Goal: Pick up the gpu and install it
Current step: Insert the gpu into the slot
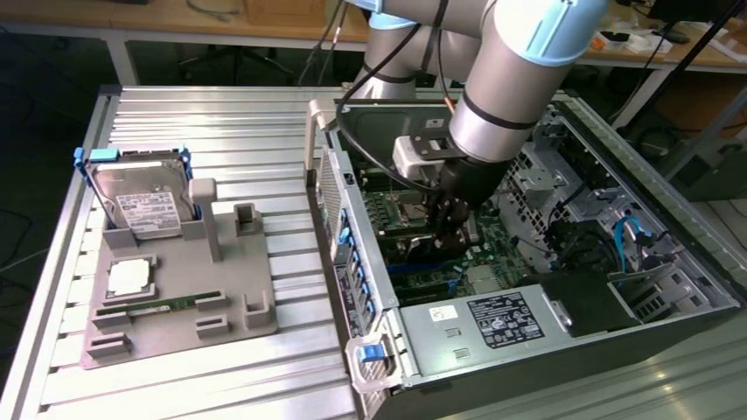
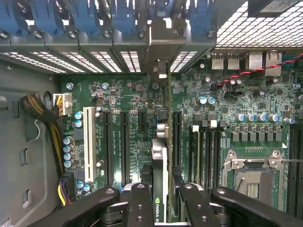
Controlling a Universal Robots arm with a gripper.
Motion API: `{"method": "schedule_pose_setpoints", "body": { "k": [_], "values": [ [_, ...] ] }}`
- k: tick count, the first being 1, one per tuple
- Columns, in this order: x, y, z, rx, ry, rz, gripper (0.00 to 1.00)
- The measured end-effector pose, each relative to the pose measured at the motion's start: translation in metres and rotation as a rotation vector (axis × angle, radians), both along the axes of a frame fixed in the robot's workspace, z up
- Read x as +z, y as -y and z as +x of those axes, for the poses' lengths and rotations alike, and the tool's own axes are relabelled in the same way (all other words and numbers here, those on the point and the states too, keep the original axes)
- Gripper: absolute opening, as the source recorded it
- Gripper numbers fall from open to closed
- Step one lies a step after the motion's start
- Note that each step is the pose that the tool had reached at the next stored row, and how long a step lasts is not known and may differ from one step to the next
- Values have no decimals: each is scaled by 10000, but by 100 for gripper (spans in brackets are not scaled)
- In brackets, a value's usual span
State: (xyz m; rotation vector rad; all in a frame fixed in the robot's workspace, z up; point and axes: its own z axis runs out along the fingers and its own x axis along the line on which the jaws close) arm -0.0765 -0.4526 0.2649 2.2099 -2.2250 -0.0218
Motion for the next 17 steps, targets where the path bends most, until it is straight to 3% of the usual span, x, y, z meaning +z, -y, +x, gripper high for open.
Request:
{"method": "schedule_pose_setpoints", "body": {
  "k": [9, 12, 17],
  "values": [
    [-50, 1, -15, -7, 2, 3, 27],
    [-26, 4, -16, -24, 11, 23, 27],
    [16, 7, -15, -31, 0, -6, 27]
  ]
}}
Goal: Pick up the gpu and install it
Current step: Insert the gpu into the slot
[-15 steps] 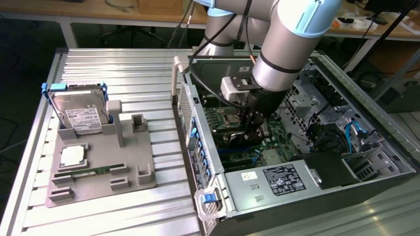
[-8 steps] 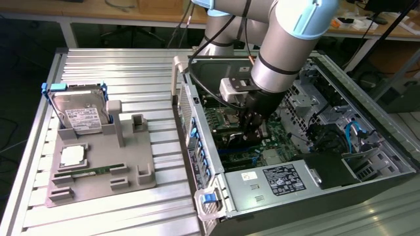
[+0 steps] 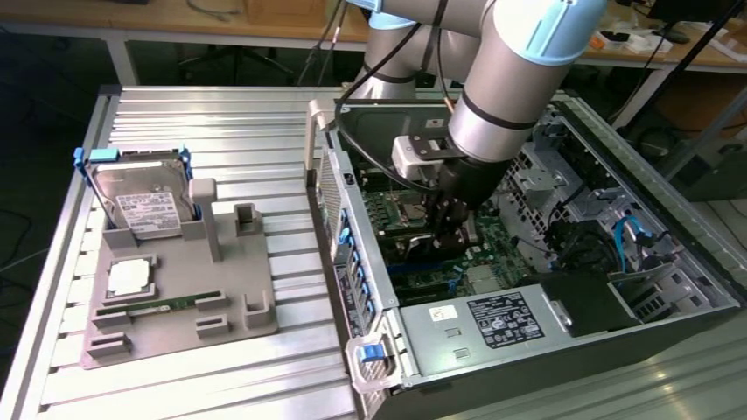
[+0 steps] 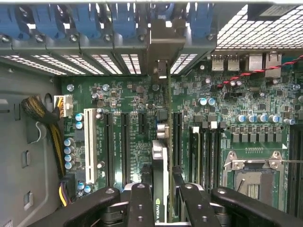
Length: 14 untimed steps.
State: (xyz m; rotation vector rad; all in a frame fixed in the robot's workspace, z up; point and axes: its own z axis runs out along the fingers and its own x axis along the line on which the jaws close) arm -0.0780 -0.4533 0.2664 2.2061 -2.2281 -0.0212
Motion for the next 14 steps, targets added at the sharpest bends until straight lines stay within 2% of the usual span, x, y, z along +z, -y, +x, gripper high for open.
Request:
{"method": "schedule_pose_setpoints", "body": {
  "k": [6, 14],
  "values": [
    [0, 51, 0, -3, 0, -6, 27],
    [-1, 51, 0, -4, 0, -9, 27]
  ]
}}
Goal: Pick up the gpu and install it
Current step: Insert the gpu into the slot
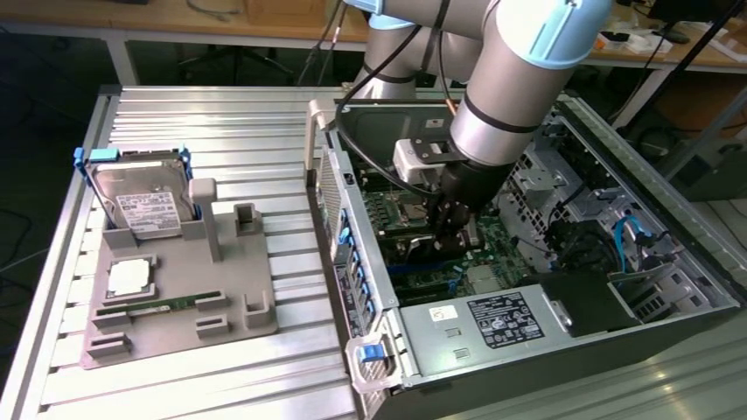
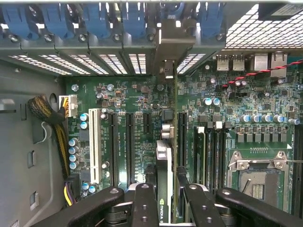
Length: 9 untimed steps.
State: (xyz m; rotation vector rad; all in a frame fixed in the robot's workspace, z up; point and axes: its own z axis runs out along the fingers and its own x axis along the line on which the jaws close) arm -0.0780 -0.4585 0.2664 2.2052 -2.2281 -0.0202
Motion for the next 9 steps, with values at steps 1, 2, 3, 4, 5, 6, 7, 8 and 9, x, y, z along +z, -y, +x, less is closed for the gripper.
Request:
{"method": "schedule_pose_setpoints", "body": {
  "k": [1, 2, 3, 4, 5, 6, 7, 8, 9],
  "values": [
    [0, 0, 0, 0, 0, 0, 27],
    [0, 0, 0, 0, 0, 0, 27],
    [0, 0, 0, 0, 0, 0, 27],
    [0, 0, 0, 0, 0, 0, 27],
    [0, 0, 0, 1, 0, 0, 27],
    [0, 0, 0, 0, 0, 0, 27],
    [0, 0, 0, 0, 0, 0, 27],
    [0, 0, 0, 0, 0, 0, 27],
    [0, 0, 0, 0, 0, 0, 27]
  ]
}}
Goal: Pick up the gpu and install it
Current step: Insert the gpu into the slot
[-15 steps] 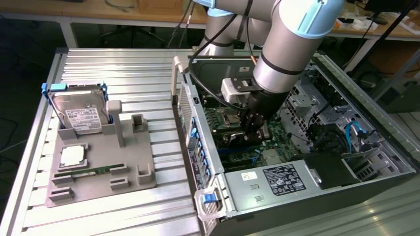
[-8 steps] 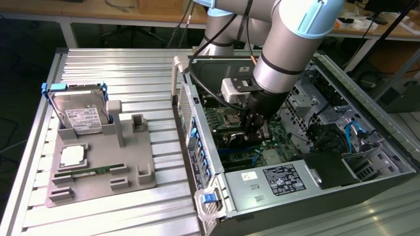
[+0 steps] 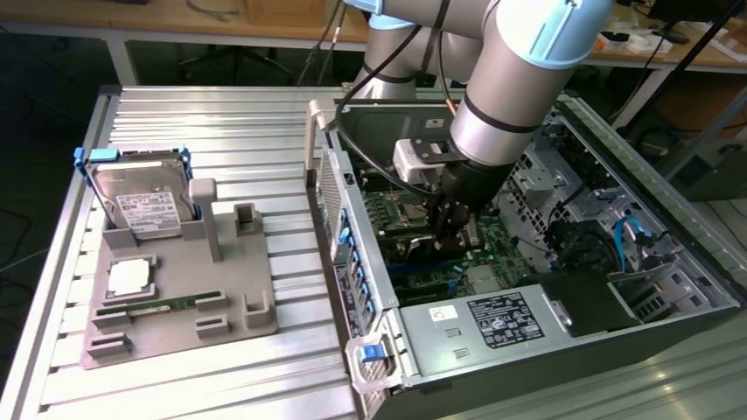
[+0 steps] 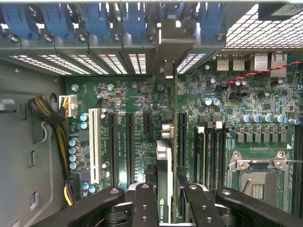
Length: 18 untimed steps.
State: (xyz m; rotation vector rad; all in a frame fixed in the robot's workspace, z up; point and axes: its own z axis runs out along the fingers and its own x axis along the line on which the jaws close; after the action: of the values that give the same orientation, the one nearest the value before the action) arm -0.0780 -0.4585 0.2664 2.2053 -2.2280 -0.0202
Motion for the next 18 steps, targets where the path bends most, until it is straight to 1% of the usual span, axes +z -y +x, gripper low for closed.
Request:
{"method": "schedule_pose_setpoints", "body": {
  "k": [18],
  "values": [
    [0, 0, 0, 0, 0, 0, 27]
  ]
}}
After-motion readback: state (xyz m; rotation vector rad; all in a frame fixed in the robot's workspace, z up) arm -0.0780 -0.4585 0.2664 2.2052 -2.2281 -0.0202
